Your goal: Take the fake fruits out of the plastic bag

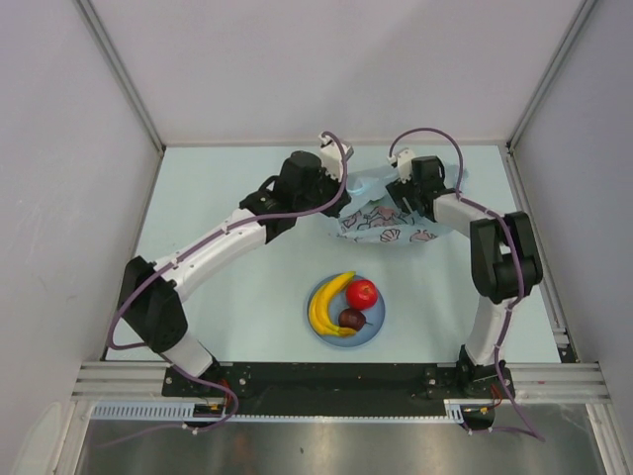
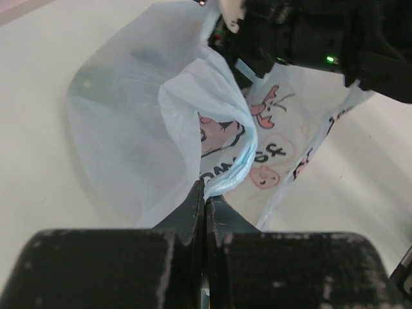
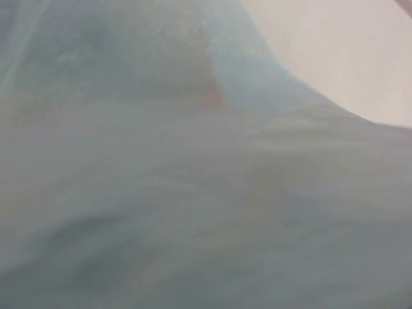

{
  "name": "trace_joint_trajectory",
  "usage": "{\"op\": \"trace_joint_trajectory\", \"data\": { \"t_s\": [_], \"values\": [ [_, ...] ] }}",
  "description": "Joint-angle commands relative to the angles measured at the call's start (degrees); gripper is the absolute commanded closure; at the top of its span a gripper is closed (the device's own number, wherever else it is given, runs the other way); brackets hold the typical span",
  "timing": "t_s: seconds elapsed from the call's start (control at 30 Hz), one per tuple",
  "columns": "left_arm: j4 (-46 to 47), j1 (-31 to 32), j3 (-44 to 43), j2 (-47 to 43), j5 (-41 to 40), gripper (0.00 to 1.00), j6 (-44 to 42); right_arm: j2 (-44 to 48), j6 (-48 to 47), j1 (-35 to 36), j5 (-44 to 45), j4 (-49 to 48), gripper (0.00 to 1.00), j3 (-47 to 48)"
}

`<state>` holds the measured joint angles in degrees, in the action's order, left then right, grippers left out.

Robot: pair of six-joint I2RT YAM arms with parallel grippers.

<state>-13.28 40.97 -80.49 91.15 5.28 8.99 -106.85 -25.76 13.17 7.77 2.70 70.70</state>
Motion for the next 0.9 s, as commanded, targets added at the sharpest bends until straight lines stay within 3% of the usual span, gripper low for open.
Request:
{"op": "trace_joint_trajectory", "data": {
  "t_s": [0.0,0.13,0.23,0.33,0.43,0.53,0.67,0.87],
  "values": [
    [-0.96,0.16,-2.75,0.34,2.46,1.00,-0.47,-7.57,-0.17,-1.04,2.07,-5.77,0.08,6.99],
    [-1.40,0.25,-0.99,0.16,2.46,1.00,-0.99,-14.69,-2.19,-2.09,3.04,-8.41,0.09,12.44],
    [-1.57,0.42,-0.02,0.16,1.76,1.00,-1.35,-17.51,-3.77,-3.23,4.44,-12.01,0.18,15.61],
    [-1.93,1.39,-0.28,0.78,1.05,1.00,-2.05,-19.27,-4.39,-4.90,3.14,-12.72,0.48,19.56],
    [-2.63,2.18,-1.34,1.65,0.87,1.00,-2.31,-20.33,-2.98,-6.31,-2.74,-9.30,0.69,24.20],
    [-2.54,2.71,-1.95,2.45,0.96,1.00,-2.31,-17.88,-1.58,-6.40,-8.79,-5.87,0.79,24.15],
    [-1.75,3.41,-2.30,3.50,0.35,1.00,-2.23,-8.57,-0.35,-6.05,-16.90,-3.33,0.83,15.89],
    [-1.31,4.56,-2.66,3.16,-0.44,1.00,-2.93,2.94,4.91,-4.56,-20.78,6.34,0.89,6.66]
  ]
}}
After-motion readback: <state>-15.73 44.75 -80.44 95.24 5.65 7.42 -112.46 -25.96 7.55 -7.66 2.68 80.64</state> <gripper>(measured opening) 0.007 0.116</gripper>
